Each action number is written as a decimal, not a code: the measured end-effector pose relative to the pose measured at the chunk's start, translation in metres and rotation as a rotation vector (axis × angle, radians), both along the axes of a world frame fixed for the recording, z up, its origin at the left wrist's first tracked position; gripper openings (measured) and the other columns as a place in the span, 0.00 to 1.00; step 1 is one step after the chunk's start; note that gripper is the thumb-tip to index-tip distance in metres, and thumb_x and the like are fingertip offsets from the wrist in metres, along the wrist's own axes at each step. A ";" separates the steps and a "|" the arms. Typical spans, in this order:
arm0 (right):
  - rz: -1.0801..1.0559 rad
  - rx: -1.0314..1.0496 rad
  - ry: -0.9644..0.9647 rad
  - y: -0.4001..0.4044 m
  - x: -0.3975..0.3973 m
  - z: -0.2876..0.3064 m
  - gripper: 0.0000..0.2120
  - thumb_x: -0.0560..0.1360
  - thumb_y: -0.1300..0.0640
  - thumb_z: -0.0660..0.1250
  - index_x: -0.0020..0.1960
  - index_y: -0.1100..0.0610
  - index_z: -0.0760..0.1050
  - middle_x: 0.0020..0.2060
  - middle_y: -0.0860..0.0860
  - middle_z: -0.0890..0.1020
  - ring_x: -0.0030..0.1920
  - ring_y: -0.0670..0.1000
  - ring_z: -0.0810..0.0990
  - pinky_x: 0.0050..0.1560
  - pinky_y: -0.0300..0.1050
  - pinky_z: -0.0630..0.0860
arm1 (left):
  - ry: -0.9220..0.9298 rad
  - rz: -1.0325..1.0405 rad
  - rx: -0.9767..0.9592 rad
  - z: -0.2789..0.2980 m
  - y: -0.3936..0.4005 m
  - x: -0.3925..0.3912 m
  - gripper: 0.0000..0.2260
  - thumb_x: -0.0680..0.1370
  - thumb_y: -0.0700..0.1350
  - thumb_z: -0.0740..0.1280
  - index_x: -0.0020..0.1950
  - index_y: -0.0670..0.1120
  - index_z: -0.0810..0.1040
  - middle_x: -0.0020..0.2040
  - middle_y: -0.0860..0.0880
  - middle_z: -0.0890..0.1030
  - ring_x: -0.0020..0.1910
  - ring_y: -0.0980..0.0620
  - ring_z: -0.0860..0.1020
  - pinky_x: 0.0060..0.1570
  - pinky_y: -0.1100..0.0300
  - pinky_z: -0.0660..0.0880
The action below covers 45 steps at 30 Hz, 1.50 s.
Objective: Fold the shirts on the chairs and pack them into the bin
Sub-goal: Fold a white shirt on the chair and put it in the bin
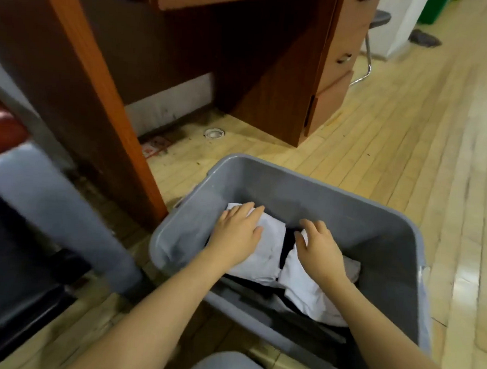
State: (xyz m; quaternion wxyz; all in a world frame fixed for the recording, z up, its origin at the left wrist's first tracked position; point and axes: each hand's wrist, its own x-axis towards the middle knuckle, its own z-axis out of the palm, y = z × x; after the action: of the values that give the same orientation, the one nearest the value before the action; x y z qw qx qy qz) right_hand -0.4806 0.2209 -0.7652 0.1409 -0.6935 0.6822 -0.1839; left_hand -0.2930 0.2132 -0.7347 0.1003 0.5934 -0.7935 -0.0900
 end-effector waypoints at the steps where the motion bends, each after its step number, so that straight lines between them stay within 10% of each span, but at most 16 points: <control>1: 0.037 -0.039 -0.002 0.000 0.012 0.010 0.16 0.81 0.54 0.59 0.65 0.60 0.71 0.58 0.57 0.74 0.56 0.59 0.74 0.47 0.52 0.74 | 0.003 0.027 -0.018 0.013 0.007 0.012 0.22 0.83 0.50 0.54 0.76 0.50 0.57 0.75 0.50 0.59 0.73 0.50 0.59 0.67 0.57 0.55; 20: 0.726 -0.489 -0.138 0.085 0.270 0.176 0.11 0.79 0.57 0.60 0.57 0.59 0.76 0.49 0.54 0.78 0.48 0.56 0.78 0.42 0.50 0.75 | 0.004 0.554 -0.401 0.168 0.214 0.243 0.20 0.81 0.49 0.58 0.73 0.50 0.65 0.71 0.51 0.67 0.68 0.53 0.66 0.67 0.57 0.60; 45: 1.567 -0.253 -0.238 0.400 0.699 0.167 0.12 0.80 0.53 0.60 0.61 0.54 0.76 0.51 0.51 0.78 0.52 0.53 0.75 0.56 0.49 0.68 | -0.125 1.532 -0.359 0.129 0.604 0.523 0.18 0.77 0.49 0.59 0.64 0.44 0.76 0.63 0.45 0.76 0.62 0.42 0.72 0.58 0.50 0.64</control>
State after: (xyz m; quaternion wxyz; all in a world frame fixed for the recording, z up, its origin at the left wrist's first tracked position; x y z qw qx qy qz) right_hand 0.2184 0.6206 -0.5981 0.2209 -0.9573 -0.0486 -0.1802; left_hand 0.2300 0.8177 -0.6056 0.1837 0.9536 -0.1702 0.1673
